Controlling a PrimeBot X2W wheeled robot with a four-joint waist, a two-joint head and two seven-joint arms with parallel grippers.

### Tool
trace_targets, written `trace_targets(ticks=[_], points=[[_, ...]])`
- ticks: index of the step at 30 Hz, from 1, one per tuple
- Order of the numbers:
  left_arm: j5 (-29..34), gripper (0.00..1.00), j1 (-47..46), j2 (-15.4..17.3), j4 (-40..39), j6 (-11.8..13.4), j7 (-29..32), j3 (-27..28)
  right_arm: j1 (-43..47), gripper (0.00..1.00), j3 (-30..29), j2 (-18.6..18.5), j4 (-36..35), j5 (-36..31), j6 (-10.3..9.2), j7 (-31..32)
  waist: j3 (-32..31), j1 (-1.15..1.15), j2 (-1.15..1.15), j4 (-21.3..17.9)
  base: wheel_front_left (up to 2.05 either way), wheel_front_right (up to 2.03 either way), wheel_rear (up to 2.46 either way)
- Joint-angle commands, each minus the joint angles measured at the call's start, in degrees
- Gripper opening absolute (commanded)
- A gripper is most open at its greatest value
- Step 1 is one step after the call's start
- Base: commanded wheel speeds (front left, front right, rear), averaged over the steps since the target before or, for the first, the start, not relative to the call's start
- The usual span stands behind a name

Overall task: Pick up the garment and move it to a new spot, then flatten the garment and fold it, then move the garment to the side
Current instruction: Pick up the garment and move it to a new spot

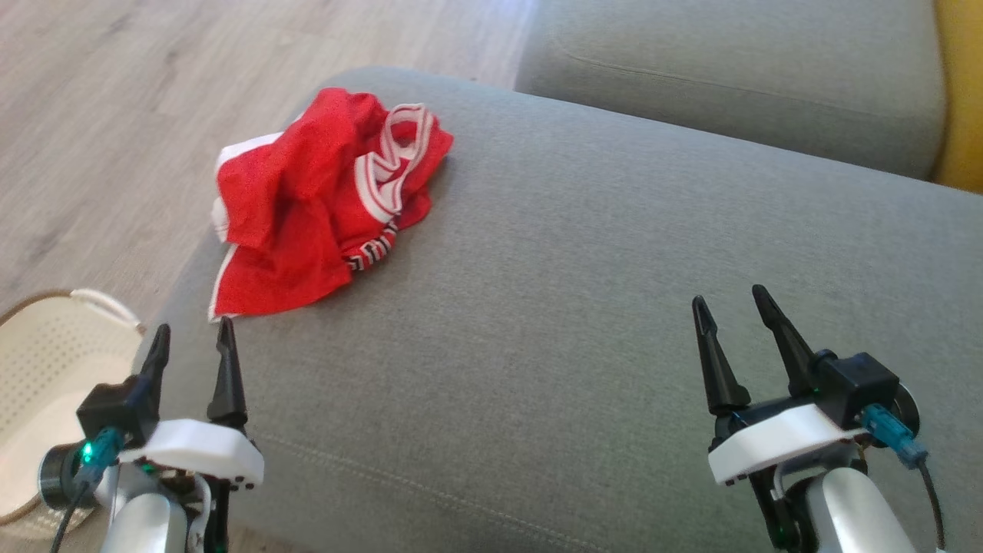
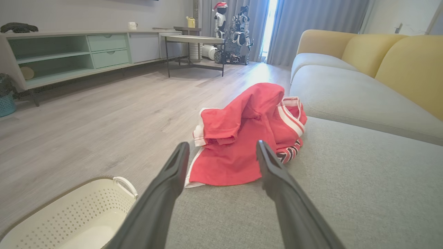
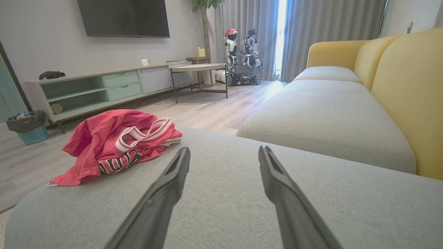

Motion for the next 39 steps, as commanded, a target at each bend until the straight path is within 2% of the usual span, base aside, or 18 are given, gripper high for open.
trace_targets(ticks=[1, 19, 25, 31, 39], points=[[-0.11, 1.0, -1.75, 1.27, -2.08, 0.22, -0.7, 2.44, -1.64, 1.0, 1.33, -0.17, -2.22, 0.28, -0.04, 0.16, 0.06, 0.0, 0.0, 1.24, 0.0, 0.0, 0.0], [0.11, 1.0, -2.24, 0.25, -1.67, -0.52, -0.7, 2.67, -1.83, 1.0, 1.42, -0.16, -2.53, 0.46, -0.04, 0.6, 0.28, 0.0, 0.0, 1.76, 0.0, 0.0, 0.0], [-1.37, 1.0, -7.04, -0.31, 0.11, -1.62, -0.68, 2.54, -3.32, 1.0, 0.98, -0.16, -4.36, -0.85, -0.04, 1.98, 4.06, 0.0, 0.0, 0.92, 0.0, 0.0, 0.0], [-3.6, 1.0, -17.93, 1.22, 7.13, -2.73, -0.31, 4.04, -6.21, 1.0, 0.79, -0.2, -6.99, -3.02, -0.04, 4.18, 10.47, 0.0, 0.0, -1.26, 0.0, 0.0, 0.0], [-4.55, 1.0, -29.69, 4.71, 22.49, -4.39, 1.74, 4.38, -8.64, 1.0, 1.56, -0.79, -8.53, -3.93, -0.04, 5.6, 15.68, 0.0, 0.0, -4.98, 0.0, 0.0, 0.0]])
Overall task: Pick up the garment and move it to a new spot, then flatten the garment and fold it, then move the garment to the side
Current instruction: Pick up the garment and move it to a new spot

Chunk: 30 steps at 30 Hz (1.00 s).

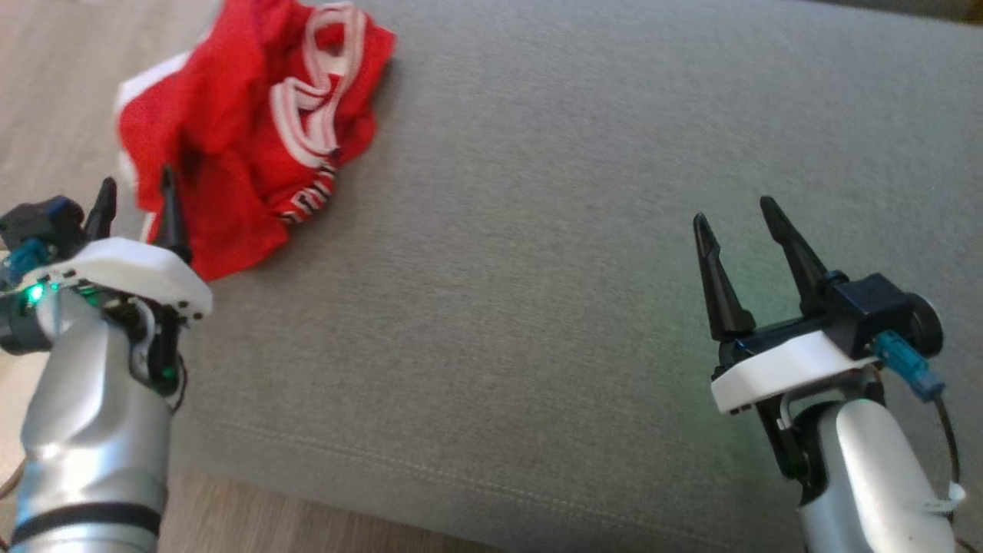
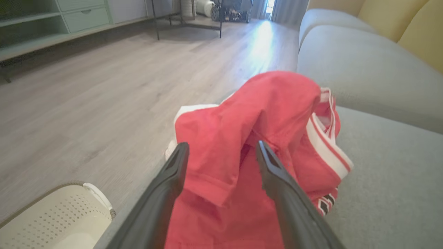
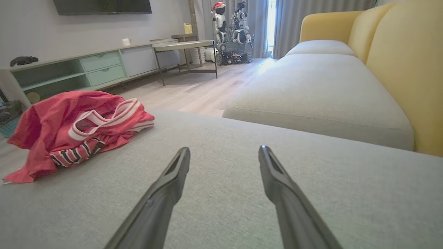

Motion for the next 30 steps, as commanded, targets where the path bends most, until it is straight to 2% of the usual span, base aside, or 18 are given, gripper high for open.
trace_targets(ticks=[1, 9, 10, 11, 17, 24, 25, 27, 30], points=[[0.1, 1.0, -2.75, 3.02, -0.25, -0.35, -0.02, 1.5, -2.11, 1.0, 1.49, -0.42, -2.35, -0.4, -0.04, -0.02, 2.05, 0.0, 0.0, -2.15, 0.0, 0.0, 0.0], [-0.08, 1.0, -11.96, 5.95, 14.37, -0.22, 1.15, 1.49, -2.6, 1.0, 1.13, -0.56, -2.7, -0.33, -0.04, 0.1, 3.68, 0.0, 0.0, -3.92, 0.0, 0.0, 0.0], [-0.25, 0.37, -12.75, 6.18, 15.55, -0.44, 1.02, 1.51, -2.61, 1.0, 1.14, -0.55, -2.68, -0.31, -0.04, 0.12, 3.67, 0.0, 0.0, -3.99, 0.0, 0.0, 0.0], [-0.42, 0.0, -13.47, 6.4, 16.48, -0.64, 0.75, 1.57, -2.6, 1.0, 1.11, -0.54, -2.64, -0.28, -0.04, 0.13, 3.61, 0.0, 0.0, -4.02, 0.0, 0.0, 0.0], [-0.27, 0.0, -16.32, 7.4, 17.29, -1.08, -1.88, 1.31, -2.06, 1.0, 0.25, -0.38, -2.22, -0.06, -0.04, -0.05, 1.95, 0.0, 0.0, -3.06, 0.0, 0.0, 0.0], [1.25, 0.0, -14.41, 8.11, 2.22, -1.53, -2.61, 1.54, -0.32, 1.0, -0.62, -0.02, -1.19, 1.03, -0.04, -1.3, -3.94, 0.0, 0.0, -2.62, 0.0, 0.0, 0.0], [1.25, 0.0, -14.41, 8.11, 2.22, -1.53, -2.61, 1.54, -0.32, 1.0, -0.62, -0.02, -1.19, 1.03, -0.04, -1.3, -3.94, 0.0, 0.0, -2.62, 0.0, 0.0, 0.0], [2.41, 0.0, -10.83, 7.58, -5.47, -1.55, -2.62, 0.68, 0.93, 1.0, -0.91, 0.11, -0.81, 1.64, -0.04, -1.8, -6.79, 0.0, 0.0, -3.39, 0.0, 0.0, 0.0], [2.91, 0.0, -6.49, 7.21, -12.4, -1.56, -2.4, -0.29, 2.3, 1.0, -1.04, 0.2, -0.5, 2.45, -0.04, -2.12, -9.33, 0.0, 0.0, -4.97, 0.0, 0.0, 0.0]])
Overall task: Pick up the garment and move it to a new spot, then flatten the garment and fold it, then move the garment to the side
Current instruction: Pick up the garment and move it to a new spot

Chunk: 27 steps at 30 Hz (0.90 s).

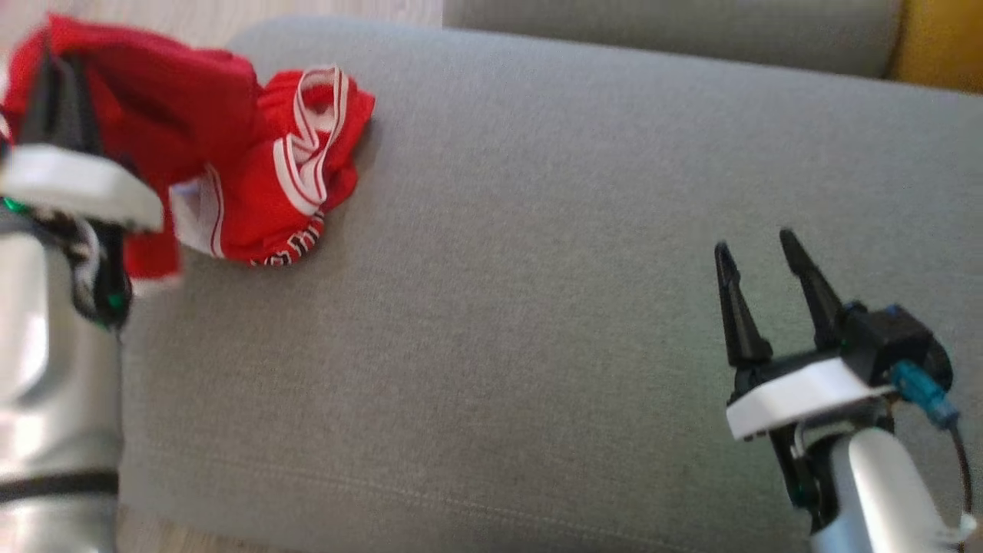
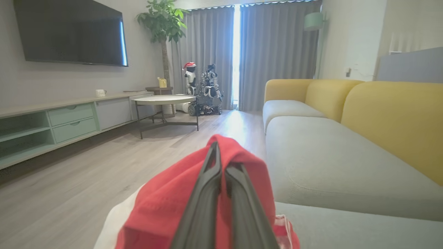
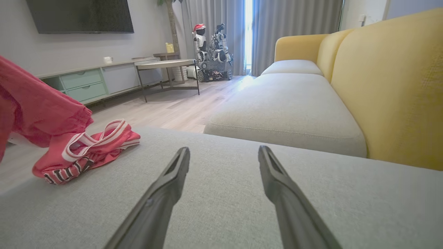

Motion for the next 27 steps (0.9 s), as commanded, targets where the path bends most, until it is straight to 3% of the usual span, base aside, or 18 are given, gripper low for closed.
trace_targets(ticks=[1, 11, 13, 18, 27], points=[[0.48, 0.0, 2.16, 2.47, -6.18, -0.06, 0.36, 0.71, 0.2, 1.0, 1.24, 0.37, -1.68, 0.66, -0.04, -0.56, -3.28, 0.0, 0.0, -2.51, 0.0, 0.0, 0.0], [0.12, 0.0, 21.73, -2.65, -32.92, 2.0, 10.43, -5.0, 2.06, 1.0, 0.88, 0.43, -5.05, 2.01, -0.04, -0.04, -2.25, 0.0, 0.0, -12.52, 0.0, 0.0, 0.0], [0.1, 0.0, 22.34, -3.17, -34.06, 1.89, 11.34, -5.95, 1.88, 1.0, 0.72, 0.43, -5.58, 2.01, -0.04, 0.08, -1.48, 0.0, 0.0, -13.55, 0.0, 0.0, 0.0], [-0.32, 0.0, 21.71, -6.05, -35.22, 1.71, 13.69, -9.47, -0.05, 1.0, 1.31, 0.44, -7.14, 3.12, -0.04, -0.49, 2.17, 0.0, 0.0, -20.76, 0.0, 0.0, 0.0], [-0.54, 0.0, 13.39, -10.16, -28.15, -0.34, 15.98, -17.92, -1.07, 1.0, 2.52, 0.44, -6.58, 6.7, -0.04, -3.6, 8.53, 0.0, 0.0, -33.66, 0.0, 0.0, 0.0]])
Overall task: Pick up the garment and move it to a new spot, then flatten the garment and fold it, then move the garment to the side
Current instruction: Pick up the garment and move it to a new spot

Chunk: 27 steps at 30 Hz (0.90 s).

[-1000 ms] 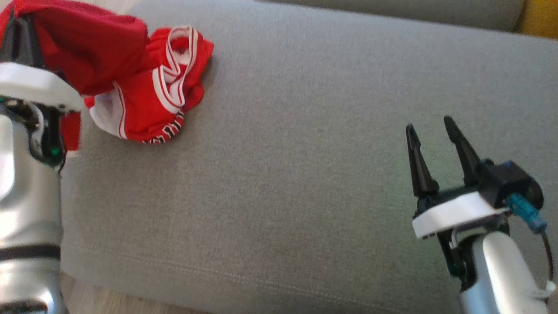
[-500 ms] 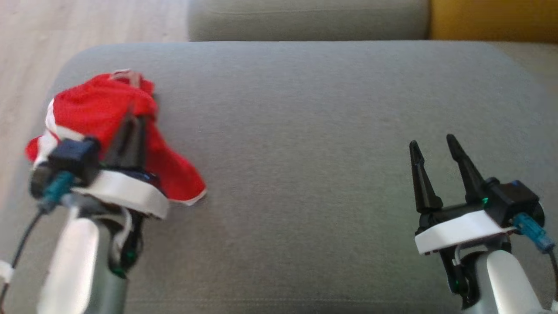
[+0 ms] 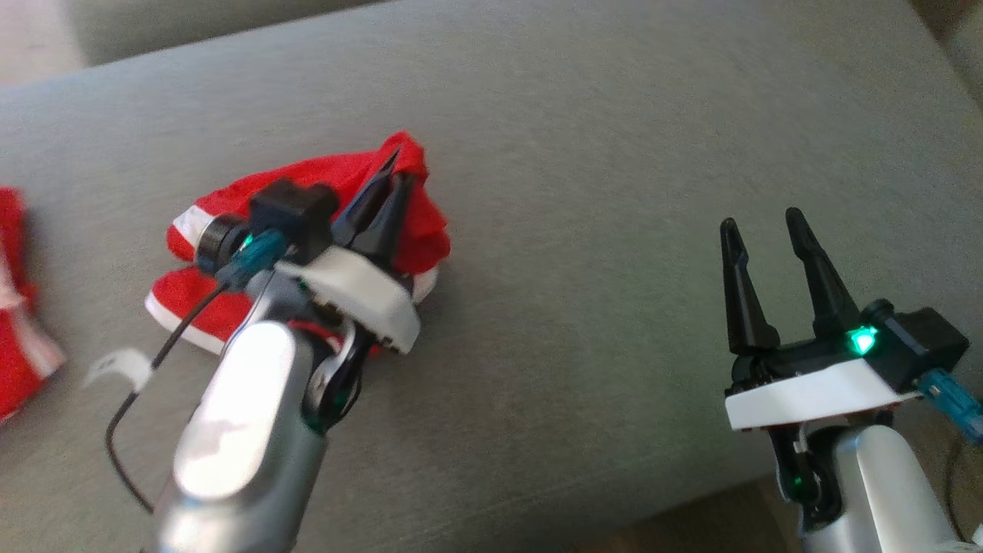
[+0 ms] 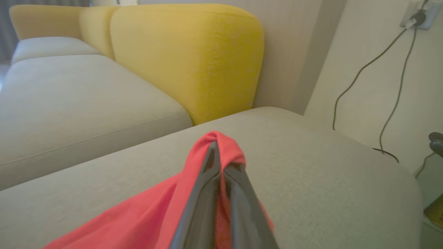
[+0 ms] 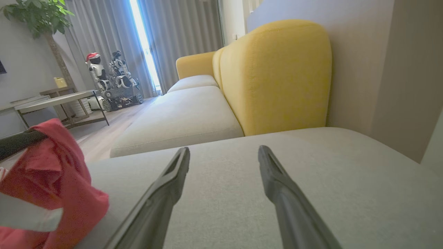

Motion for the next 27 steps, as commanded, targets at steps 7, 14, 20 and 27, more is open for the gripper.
trace_targets(ticks=[7, 14, 20, 27], points=[[-1.84, 0.0, -9.22, -0.95, 6.33, -0.35, 0.85, -1.89, -2.53, 1.0, 1.16, -0.16, -0.23, 2.74, -0.04, -3.27, 7.66, 0.0, 0.0, -9.72, 0.0, 0.0, 0.0], [-7.12, 1.0, -10.89, -1.32, 15.71, -1.09, 0.97, -5.22, -3.62, 1.0, 2.05, -0.16, 1.78, 3.96, -0.04, -4.92, 8.34, 0.0, 0.0, -8.0, 0.0, 0.0, 0.0], [-8.19, 1.0, -9.75, -1.35, 15.24, -1.27, -3.85, -7.83, -4.2, 1.0, 1.75, -0.16, 2.86, 2.84, -0.04, -4.71, 5.5, 0.0, 0.0, -3.64, 0.0, 0.0, 0.0], [-7.24, 1.0, -4.53, 1.11, 9.33, 2.41, -9.35, -5.95, -3.31, 1.0, 0.13, -0.16, 2.66, 0.39, -0.04, -2.52, 0.96, 0.0, 0.0, 3.02, 0.0, 0.0, 0.0]])
